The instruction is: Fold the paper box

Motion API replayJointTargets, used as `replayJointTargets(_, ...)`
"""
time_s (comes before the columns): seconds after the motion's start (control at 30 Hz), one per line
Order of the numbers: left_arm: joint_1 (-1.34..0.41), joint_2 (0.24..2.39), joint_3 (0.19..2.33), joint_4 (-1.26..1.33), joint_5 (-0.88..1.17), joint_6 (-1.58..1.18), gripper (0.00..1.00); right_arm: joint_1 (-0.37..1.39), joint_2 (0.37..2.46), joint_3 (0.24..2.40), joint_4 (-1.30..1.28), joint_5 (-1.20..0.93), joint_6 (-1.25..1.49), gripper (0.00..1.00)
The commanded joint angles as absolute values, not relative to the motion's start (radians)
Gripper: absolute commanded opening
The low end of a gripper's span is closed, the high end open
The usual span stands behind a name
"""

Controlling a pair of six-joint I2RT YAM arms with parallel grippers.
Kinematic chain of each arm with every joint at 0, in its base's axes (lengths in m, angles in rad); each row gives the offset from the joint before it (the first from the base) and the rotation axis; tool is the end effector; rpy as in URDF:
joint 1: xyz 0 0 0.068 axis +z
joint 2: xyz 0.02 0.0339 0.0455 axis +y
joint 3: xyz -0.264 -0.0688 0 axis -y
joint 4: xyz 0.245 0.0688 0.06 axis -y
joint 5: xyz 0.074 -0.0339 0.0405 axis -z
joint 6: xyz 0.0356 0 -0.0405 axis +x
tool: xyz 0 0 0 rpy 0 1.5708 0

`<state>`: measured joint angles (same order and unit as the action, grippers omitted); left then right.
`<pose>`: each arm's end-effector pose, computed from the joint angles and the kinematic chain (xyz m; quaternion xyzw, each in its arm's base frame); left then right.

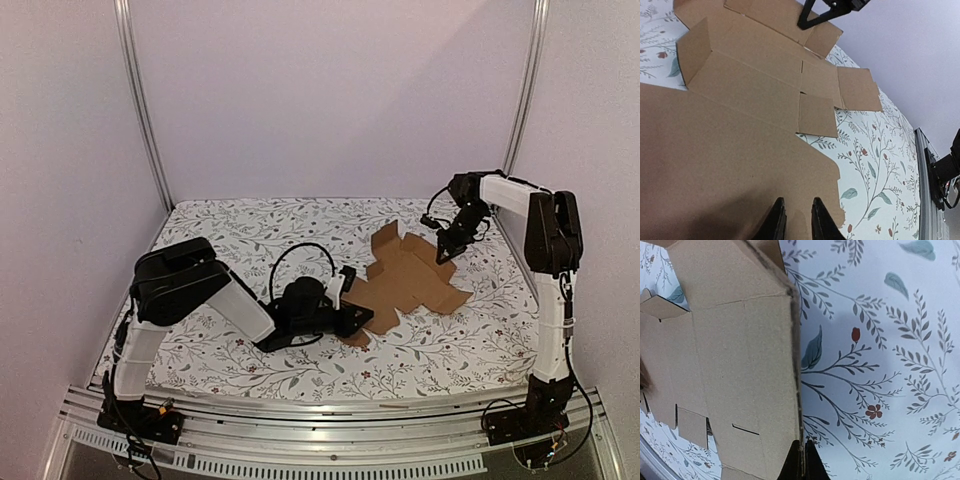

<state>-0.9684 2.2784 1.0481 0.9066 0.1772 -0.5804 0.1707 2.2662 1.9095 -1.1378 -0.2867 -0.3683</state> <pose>0.2404 -0.3606 0.0685 0.2066 0.7835 -0.4581 0.3655 0.4397 0.0860 0.1790 -0.2686 0.9519 0.1383 0.0516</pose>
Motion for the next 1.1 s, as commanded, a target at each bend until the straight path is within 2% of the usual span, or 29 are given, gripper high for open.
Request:
replayJointTargets(0.0, -0.973, 2.238, 0.937, 0.95, 0.188, -0.574, 0.21, 0.266, 2.103, 1.913, -1.005, -0.03, -0.481, 0.0)
replayJointTargets(0.2, -0.976, 1.94, 0.706, 0.962, 0.094, -0.478, 0.29, 0.425, 2.012, 1.883, -0.846, 0.221, -0.7, 0.0)
replayJointTargets(0.37, -0.972, 1.698, 0.564, 0.812, -0.073, -0.388, 0.38, 0.569, 1.969, 1.755, -0.604, 0.36, -0.922, 0.0)
replayJointTargets(0.5, -0.935, 1.586, 0.512, 0.683, -0.182, -0.396, 0.45, 0.658, 1.974, 1.638, -0.4, 0.434, -1.05, 0.0)
replayJointTargets(0.63, -0.874, 1.56, 0.447, 0.676, -0.224, -0.45, 0.5, 0.723, 1.97, 1.526, -0.178, 0.489, -1.13, 0.0)
replayJointTargets(0.83, -0.805, 1.578, 0.38, 0.772, -0.217, -0.463, 0.53, 0.789, 1.886, 1.325, 0.016, 0.473, -1.156, 0.0)
replayJointTargets(1.07, -0.763, 1.707, 0.488, 0.794, -0.128, -0.397, 0.57, 0.845, 1.815, 1.067, 0.275, 0.521, -1.238, 0.0)
